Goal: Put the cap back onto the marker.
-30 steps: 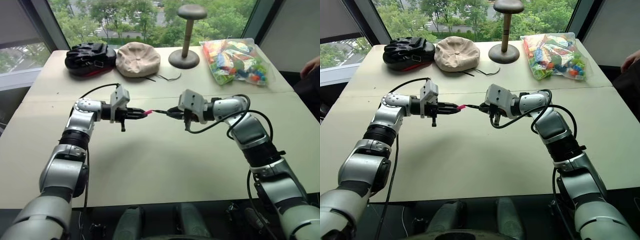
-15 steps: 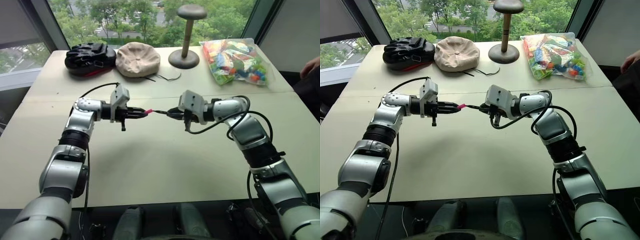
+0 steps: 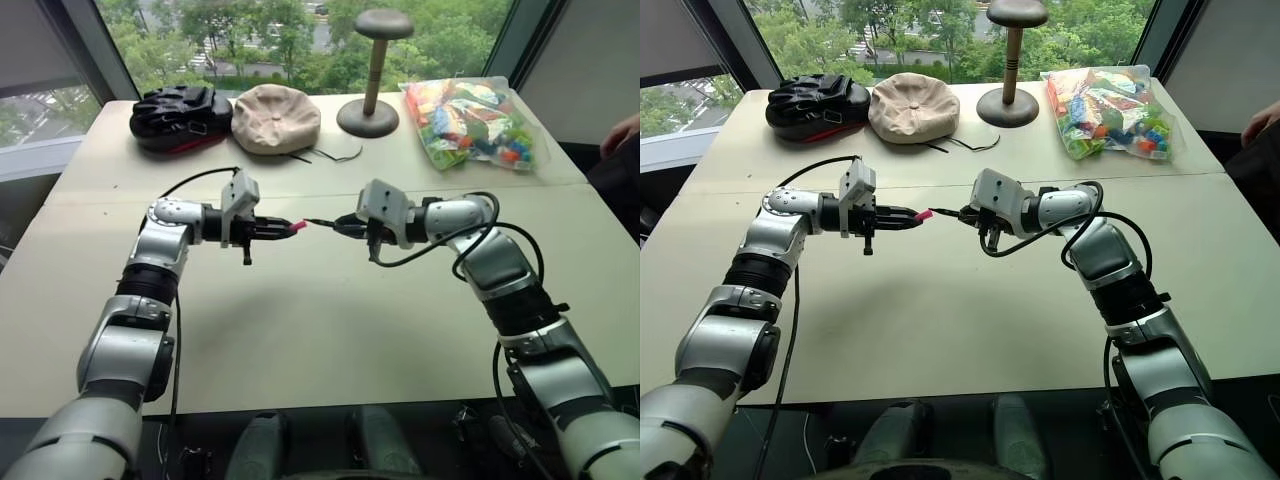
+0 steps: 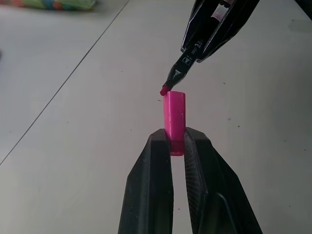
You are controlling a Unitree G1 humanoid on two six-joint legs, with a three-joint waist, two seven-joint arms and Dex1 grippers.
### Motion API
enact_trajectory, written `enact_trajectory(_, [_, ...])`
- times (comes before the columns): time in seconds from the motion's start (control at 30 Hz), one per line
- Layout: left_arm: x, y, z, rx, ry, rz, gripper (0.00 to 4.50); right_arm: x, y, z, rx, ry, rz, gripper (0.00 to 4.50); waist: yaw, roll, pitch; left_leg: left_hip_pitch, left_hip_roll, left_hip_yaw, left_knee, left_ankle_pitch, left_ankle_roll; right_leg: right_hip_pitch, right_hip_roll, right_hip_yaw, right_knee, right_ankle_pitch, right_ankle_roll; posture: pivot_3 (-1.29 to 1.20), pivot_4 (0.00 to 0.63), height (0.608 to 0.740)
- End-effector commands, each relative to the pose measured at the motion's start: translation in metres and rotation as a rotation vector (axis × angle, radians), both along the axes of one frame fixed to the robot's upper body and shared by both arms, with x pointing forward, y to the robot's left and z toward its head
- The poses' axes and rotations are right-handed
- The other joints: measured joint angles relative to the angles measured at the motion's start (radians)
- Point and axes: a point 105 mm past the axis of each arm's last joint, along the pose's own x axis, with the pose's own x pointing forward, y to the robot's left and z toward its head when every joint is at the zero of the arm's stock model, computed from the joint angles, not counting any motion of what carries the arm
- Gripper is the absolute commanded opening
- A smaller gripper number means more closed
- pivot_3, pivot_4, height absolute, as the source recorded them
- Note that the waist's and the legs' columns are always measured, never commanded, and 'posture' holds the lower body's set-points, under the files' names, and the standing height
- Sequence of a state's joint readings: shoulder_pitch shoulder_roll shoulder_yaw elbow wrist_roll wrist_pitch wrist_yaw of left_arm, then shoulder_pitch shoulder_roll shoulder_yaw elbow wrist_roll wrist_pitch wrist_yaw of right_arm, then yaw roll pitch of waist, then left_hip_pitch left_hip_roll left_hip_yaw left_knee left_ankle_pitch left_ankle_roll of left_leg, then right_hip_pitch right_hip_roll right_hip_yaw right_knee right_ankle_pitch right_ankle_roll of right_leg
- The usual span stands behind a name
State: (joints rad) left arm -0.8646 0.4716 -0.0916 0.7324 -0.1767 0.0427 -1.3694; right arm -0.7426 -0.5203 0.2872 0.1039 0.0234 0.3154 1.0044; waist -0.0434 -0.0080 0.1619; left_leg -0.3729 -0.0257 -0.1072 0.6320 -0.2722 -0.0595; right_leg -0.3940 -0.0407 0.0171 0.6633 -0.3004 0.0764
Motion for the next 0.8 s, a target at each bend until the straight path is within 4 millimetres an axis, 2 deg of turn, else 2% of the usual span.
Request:
enact_trajectory(0.03, [0.0022, 0.0058, 0.0181, -0.032, -0.058, 0.016, 0.06, -0.0028, 0.0038, 0.0068, 0.023, -0.026, 0.022, 0.00, 0.000, 0.000, 0.000, 0.000, 0.000, 0.000, 0.000, 0.000, 0.000, 0.000, 0.000, 0.000, 0.000, 0.000, 0.000, 0.00, 0.150, 0.740])
enact_trajectory(0.63, [0.0009, 0.0085, 0.0155, -0.023, -0.053, 0.019, 0.06, -0.0040, 0.0050, 0.0072, 0.031, -0.025, 0.023, 0.00, 0.000, 0.000, 0.000, 0.000, 0.000, 0.000, 0.000, 0.000, 0.000, 0.000, 0.000, 0.000, 0.000, 0.000, 0.000, 0.00, 0.150, 0.740])
enact_trajectory(0.8, [0.0005, 0.0155, 0.0135, -0.006, -0.048, 0.030, 0.06, -0.0033, 0.0038, 0.0069, 0.030, -0.025, 0.018, 0.00, -0.001, 0.000, 0.000, 0.000, 0.000, 0.000, 0.000, 0.000, 0.000, 0.000, 0.000, 0.000, 0.000, 0.000, 0.000, 0.00, 0.150, 0.740])
